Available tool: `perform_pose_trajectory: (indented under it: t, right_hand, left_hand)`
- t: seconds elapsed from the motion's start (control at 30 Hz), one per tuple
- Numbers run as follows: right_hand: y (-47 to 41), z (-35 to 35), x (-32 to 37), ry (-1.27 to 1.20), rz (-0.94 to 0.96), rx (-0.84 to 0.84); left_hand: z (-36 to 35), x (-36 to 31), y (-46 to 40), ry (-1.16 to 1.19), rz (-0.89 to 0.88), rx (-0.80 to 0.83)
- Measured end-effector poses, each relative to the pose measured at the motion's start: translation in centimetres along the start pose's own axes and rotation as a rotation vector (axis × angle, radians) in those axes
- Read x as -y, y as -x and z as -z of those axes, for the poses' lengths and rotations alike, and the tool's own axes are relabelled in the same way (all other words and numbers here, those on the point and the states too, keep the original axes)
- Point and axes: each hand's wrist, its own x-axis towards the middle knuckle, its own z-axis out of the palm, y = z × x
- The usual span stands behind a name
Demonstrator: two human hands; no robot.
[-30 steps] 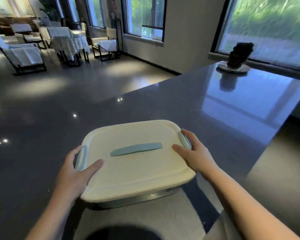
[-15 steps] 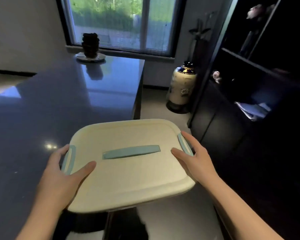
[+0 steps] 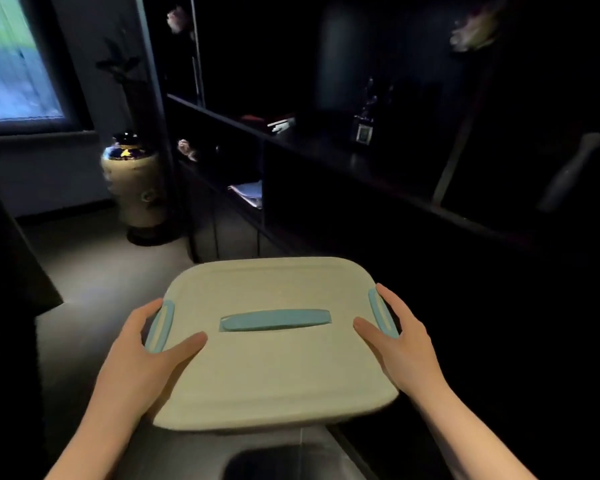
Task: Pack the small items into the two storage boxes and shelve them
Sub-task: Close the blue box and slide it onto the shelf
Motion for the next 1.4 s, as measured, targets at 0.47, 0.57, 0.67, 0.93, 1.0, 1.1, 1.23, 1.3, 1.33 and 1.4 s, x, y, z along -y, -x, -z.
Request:
perform_pose_trajectory:
  t: [0.47,0.57,0.67,0.93,1.0,1.1,1.23,1.3,1.33,1.4]
  right_hand:
    - [-1.3,9.2,-8.8,-0.033,-0.224,-0.322]
    - [-3.7,8.1,-8.8,-0.034,-0.231,-0.363]
    - [-6.9,5.2,-9.0,-0.077,-0.255,-0.395]
    - [-15.7,-4.0,-8.8,-0.008,-0.320,-0.532]
    - [-18.0,-5.8,-8.8,0.003,-0.340,-0.588]
    - [-20.7,-7.8,-8.8,0.049,-0.365,-0.649]
    - [-23.6,-8.9,-8.9,0.100,-0.423,-0.682]
    - [-25.0,-8.6,-9.0,0.143,-0.435,-0.701]
    - [-25.6,-8.4,-8.8,0.166,-0.455,-0.696]
    - [-26.8,-8.2,-8.5,0.201,-0.502,-0.679]
  left_hand:
    - [-16.1,-3.7,-4.8,-0.084,-0.123,0.380]
    - [-17.3,-4.2,-8.3,-0.093,-0.140,0.411]
    - [-18.5,-4.3,-13.2,-0.114,-0.162,0.441]
    - [-22.0,-6.6,-28.8,-0.230,-0.254,0.575]
    - [-23.4,-7.6,-32.3,-0.249,-0.294,0.613]
    - [-26.2,-8.6,-36.7,-0.276,-0.314,0.676]
    - [-29.6,-8.6,-39.9,-0.202,-0.240,0.751]
    - [-31.0,-8.7,-40.8,-0.191,-0.255,0.744]
    - [-31.5,-8.8,-41.1,-0.182,-0.261,0.751]
    - [-32.5,-9.2,-41.8,-0.175,-0.262,0.768]
